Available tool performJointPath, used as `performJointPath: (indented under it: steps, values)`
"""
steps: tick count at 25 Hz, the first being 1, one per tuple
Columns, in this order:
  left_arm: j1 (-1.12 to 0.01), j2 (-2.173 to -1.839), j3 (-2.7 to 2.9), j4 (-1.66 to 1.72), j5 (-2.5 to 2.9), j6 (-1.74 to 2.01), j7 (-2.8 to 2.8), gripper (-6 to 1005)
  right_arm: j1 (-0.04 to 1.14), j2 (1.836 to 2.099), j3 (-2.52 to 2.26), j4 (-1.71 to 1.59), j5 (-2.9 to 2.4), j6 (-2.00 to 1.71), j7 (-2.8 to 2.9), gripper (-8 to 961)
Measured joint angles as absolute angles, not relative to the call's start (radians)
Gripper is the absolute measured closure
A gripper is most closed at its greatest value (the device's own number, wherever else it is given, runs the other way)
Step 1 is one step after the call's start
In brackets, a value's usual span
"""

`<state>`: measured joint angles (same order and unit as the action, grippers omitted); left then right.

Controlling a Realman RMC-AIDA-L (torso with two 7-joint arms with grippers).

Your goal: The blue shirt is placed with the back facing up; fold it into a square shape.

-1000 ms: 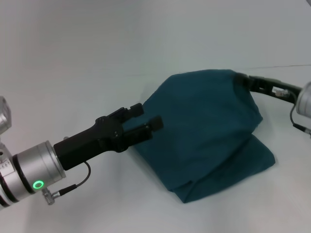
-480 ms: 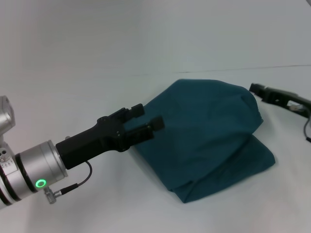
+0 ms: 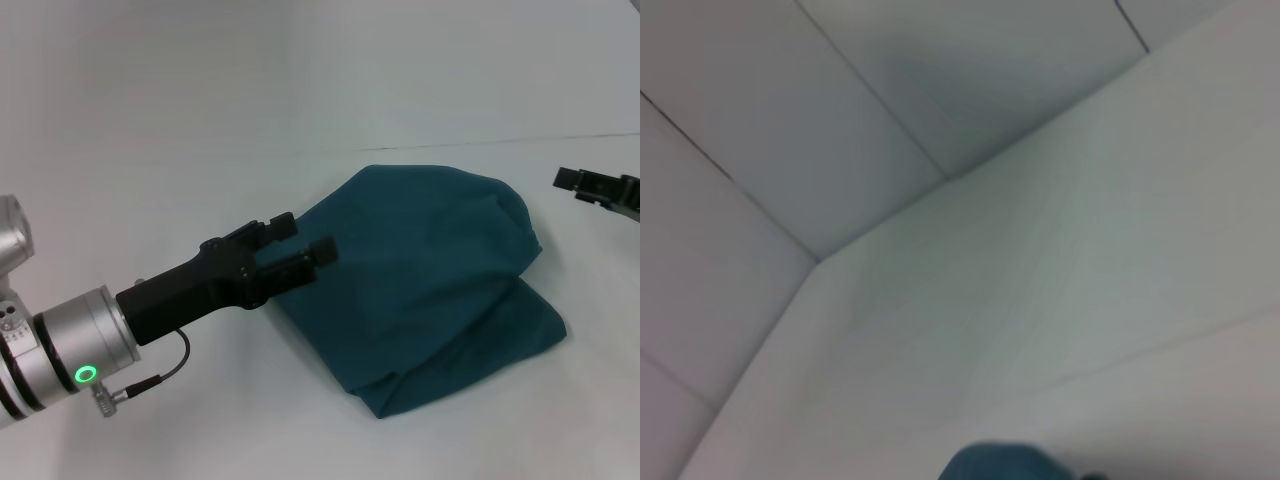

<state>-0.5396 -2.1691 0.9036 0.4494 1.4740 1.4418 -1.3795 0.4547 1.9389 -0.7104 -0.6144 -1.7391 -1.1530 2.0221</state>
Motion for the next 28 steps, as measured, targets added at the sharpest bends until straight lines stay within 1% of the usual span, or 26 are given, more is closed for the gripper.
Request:
performJointPath:
  steps: [2,4,6,9,10,19,28]
  values:
    - [-0.540,-2.169,0.904,0.449,1.474,1.442,-1.383,96,0.455,1.905,-0.710,-0.615,-1.777,-1.214,2.110,448]
    - [-0.540,-2.169,0.904,0.448,1.474,1.445,-1.385,95,0.460,1.883,-0.710,-0.617,-1.808,-1.260,2.170,367]
    - [-0.538,-2.169,0.903,0.447,1.474,1.449,-1.386,95,0.465,1.868,-0.709,-0.623,-1.835,-1.297,2.223,299]
    - [-0.535,-2.169,0.904,0.447,1.474,1.449,-1.386,95,0.477,1.858,-0.708,-0.624,-1.871,-1.322,2.275,219]
    - [-0.535,-2.169,0.904,0.446,1.474,1.449,-1.387,95,0.482,1.856,-0.708,-0.622,-1.885,-1.327,2.286,192]
    - [-0.535,-2.169,0.904,0.446,1.474,1.450,-1.391,95,0.518,1.855,-0.706,-0.614,-1.975,-1.362,2.313,195]
    - [-0.533,-2.171,0.901,0.435,1.474,1.444,-1.387,95,0.543,1.888,-0.725,-0.611,-2.024,-1.294,2.304,202]
